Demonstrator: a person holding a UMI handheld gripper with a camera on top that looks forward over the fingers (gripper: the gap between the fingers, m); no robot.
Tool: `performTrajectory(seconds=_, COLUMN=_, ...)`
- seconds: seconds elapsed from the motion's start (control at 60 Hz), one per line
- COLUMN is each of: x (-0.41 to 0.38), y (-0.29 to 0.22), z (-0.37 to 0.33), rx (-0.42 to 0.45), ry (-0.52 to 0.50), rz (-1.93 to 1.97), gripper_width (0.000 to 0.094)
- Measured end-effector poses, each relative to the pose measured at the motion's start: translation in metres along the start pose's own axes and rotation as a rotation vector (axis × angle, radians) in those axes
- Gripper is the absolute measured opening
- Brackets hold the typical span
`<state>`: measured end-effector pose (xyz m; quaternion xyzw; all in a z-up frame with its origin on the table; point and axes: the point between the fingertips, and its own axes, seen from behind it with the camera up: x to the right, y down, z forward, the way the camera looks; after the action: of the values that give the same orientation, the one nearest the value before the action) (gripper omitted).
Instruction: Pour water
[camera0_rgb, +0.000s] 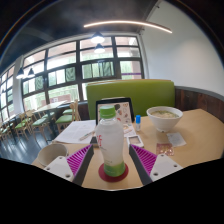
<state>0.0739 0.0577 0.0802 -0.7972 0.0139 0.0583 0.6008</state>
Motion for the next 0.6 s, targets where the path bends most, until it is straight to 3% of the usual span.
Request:
performTrajectory(seconds=0.283, x=-0.007, y=-0.012, z=-0.117, rx=0.038, ry=0.03, rz=-0.116, gripper_width=0.0821)
performTrajectory(seconds=0.4, x=-0.027, y=0.001, z=-0.192, rx=0.053, ry=0.011, rz=-0.091, gripper_width=0.0823)
performTrajectory(seconds=0.6, x=-0.016, y=0.028, z=-0.237, rx=0.087, ry=-0.018, rz=-0.074, gripper_width=0.0819)
